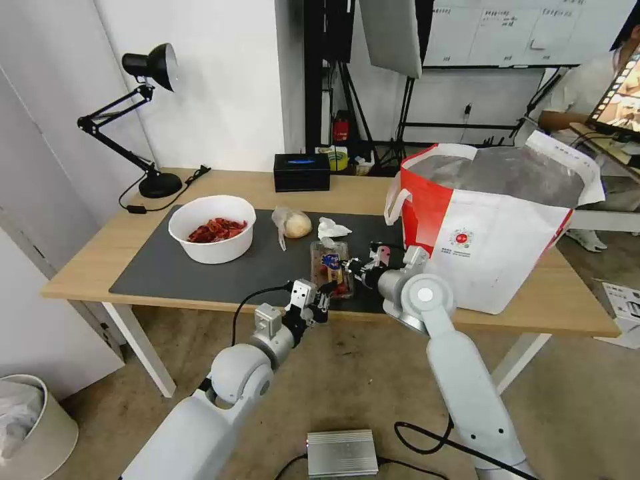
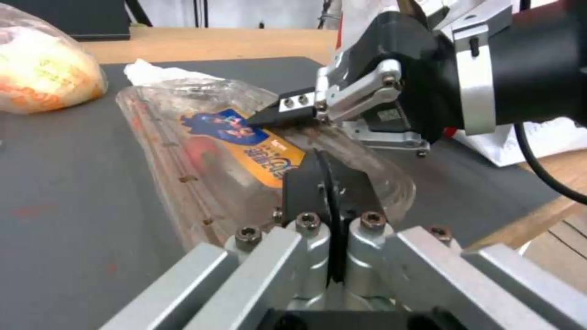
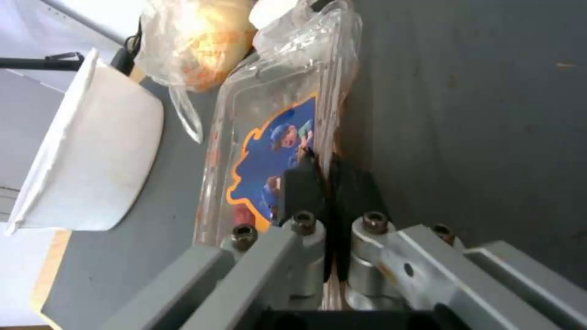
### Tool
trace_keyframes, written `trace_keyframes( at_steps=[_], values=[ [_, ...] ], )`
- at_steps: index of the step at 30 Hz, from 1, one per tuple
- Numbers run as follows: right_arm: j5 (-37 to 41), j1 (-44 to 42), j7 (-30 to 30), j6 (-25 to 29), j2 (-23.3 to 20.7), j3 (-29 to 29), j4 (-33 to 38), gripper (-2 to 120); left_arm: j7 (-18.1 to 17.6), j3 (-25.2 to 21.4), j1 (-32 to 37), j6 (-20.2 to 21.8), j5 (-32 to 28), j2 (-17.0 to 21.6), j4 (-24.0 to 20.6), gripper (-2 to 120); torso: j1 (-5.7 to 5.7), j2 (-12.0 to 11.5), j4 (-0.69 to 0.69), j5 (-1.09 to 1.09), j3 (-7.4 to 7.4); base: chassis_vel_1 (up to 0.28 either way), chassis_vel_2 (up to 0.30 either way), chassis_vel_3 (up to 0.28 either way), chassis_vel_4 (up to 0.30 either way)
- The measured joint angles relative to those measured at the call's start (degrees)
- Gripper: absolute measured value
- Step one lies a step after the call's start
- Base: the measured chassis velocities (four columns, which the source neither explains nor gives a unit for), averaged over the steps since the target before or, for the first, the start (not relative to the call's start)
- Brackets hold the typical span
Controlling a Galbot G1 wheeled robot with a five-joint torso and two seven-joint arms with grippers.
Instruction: Pick up the trash from the table and place it into the takeout bag.
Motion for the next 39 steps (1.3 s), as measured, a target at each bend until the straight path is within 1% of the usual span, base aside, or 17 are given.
trace_keyframes(
  at_steps=[9, 16, 17, 19, 22, 25, 27, 28, 29, 31, 32, 33, 34, 35, 36, 38, 39],
  values=[
    [0.1, 0.0, 0.0, 0.0, 0.0, 0.1, 0.0, 0, 0.0, -1.0, 0.4, -0.4, -0.7, 0.1, -0.9, 0, 0.0, 0.0, 0.0, -0.01, 0.0, 0.0, 0.0, 0.0, 0.0],
    [0.3, -0.2, 0.1, 0.0, -0.3, 0.3, 0.9, 0, 0.6, -5.0, 4.7, -1.9, -0.8, 2.4, -3.9, 0, 0.0, 0.0, -0.01, 0.0, 0.0, 0.0, 0.0, 0.0, 0.0],
    [0.3, -0.2, 0.1, 0.0, -0.3, 0.3, 0.9, 0, 0.6, -5.0, 4.7, -1.9, -0.8, 2.4, -3.9, 0, 0.0, 0.0, -0.01, 0.0, 0.0, 0.0, 0.0, 0.0, 0.0],
    [0.8, -0.4, -0.1, 0.0, -0.7, 0.8, 1.3, 0, 0.9, -7.0, 7.0, -3.0, -0.8, 2.5, -5.1, 0, 0.0, 0.0, -0.01, -0.01, 0.0, 0.0, 0.0, 0.0, 0.0],
    [1.1, -0.5, -0.5, 0.0, -0.9, 1.1, 1.8, 0, 1.2, -8.4, 8.8, -3.6, -0.8, 2.2, -6.4, 0, 0.0, 0.0, -0.01, -0.01, 0.0, 0.0, 0.0, 0.0, 0.0],
    [1.2, -0.6, -1.1, 0.1, -1.2, 1.4, 2.4, 0, 1.6, -9.7, 10.6, -3.9, -0.8, 1.7, -7.6, 7, 0.0, 0.0, -0.01, 0.0, 0.0, 0.0, 0.0, 0.0, 0.0],
    [1.3, -0.7, -1.9, 0.3, -1.4, 1.5, 3.3, 0, 1.6, -11.1, 12.2, -3.9, -0.8, 1.2, -9.0, 17, 0.0, 0.0, -0.01, 0.0, 0.0, 0.0, 0.0, 0.0, 0.0],
    [1.3, -0.7, -1.9, 0.3, -1.4, 1.5, 3.3, 0, 1.6, -11.1, 12.2, -3.9, -0.8, 1.2, -9.0, 17, 0.0, 0.0, -0.01, 0.0, 0.0, 0.0, 0.0, 0.0, 0.0],
    [1.3, -0.9, -2.4, 0.4, -1.6, 1.5, 4.2, 0, 1.6, -12.2, 13.4, -3.9, -0.7, 0.7, -9.9, 24, 0.0, 0.0, -0.01, 0.0, 0.0, 0.0, 0.0, 0.0, 0.0],
    [1.2, -1.2, -3.4, 0.8, -2.0, 1.6, 5.6, 0, 1.6, -13.1, 14.8, -3.9, -0.6, 0.1, -10.9, 32, 0.0, 0.0, -0.01, 0.0, 0.0, 0.0, 0.0, 0.0, 0.0],
    [1.2, -1.2, -3.4, 0.8, -2.0, 1.6, 5.6, 0, 1.6, -13.1, 14.8, -3.9, -0.6, 0.1, -10.9, 32, 0.0, 0.0, -0.01, 0.0, 0.0, 0.0, 0.0, 0.0, 0.0],
    [1.0, -1.5, -4.4, 1.2, -2.2, 1.7, 6.5, 0, 1.6, -13.6, 15.6, -3.9, -0.4, -0.3, -11.4, 38, 0.0, 0.0, -0.01, 0.0, 0.0, 0.0, 0.0, 0.0, 0.0],
    [0.6, -1.6, -5.0, 1.5, -2.5, 1.7, 7.2, 0, 1.6, -13.8, 16.2, -3.9, -0.3, -0.5, -11.6, 41, 0.0, 0.0, -0.01, 0.0, 0.0, 0.0, 0.0, 0.0, 0.0],
    [0.0, -1.9, -5.9, 2.0, -2.9, 1.9, 8.7, 0, 1.5, -14.4, 17.0, -3.9, -0.2, -0.9, -12.2, 49, 0.0, 0.0, -0.01, 0.0, 0.0, 0.0, 0.0, 0.0, 0.0],
    [0.0, -1.9, -5.9, 2.0, -2.9, 1.9, 8.7, 0, 1.5, -14.4, 17.0, -3.9, -0.2, -0.9, -12.2, 49, 0.0, 0.0, -0.01, 0.0, 0.0, 0.0, 0.0, 0.0, 0.0],
    [-0.3, -2.0, -6.3, 2.4, -3.3, 2.2, 10.9, 0, 1.2, -15.4, 17.8, -3.9, -0.1, -1.2, -13.0, 57, -0.01, 0.0, -0.01, -0.01, 0.0, 0.0, 0.0, 0.0, 0.0],
    [-0.3, -2.0, -6.3, 2.4, -3.3, 2.2, 10.9, 0, 1.2, -15.4, 17.8, -3.9, -0.1, -1.2, -13.0, 57, -0.01, 0.0, -0.01, -0.01, 0.0, 0.0, 0.0, 0.0, 0.0]
  ],
)
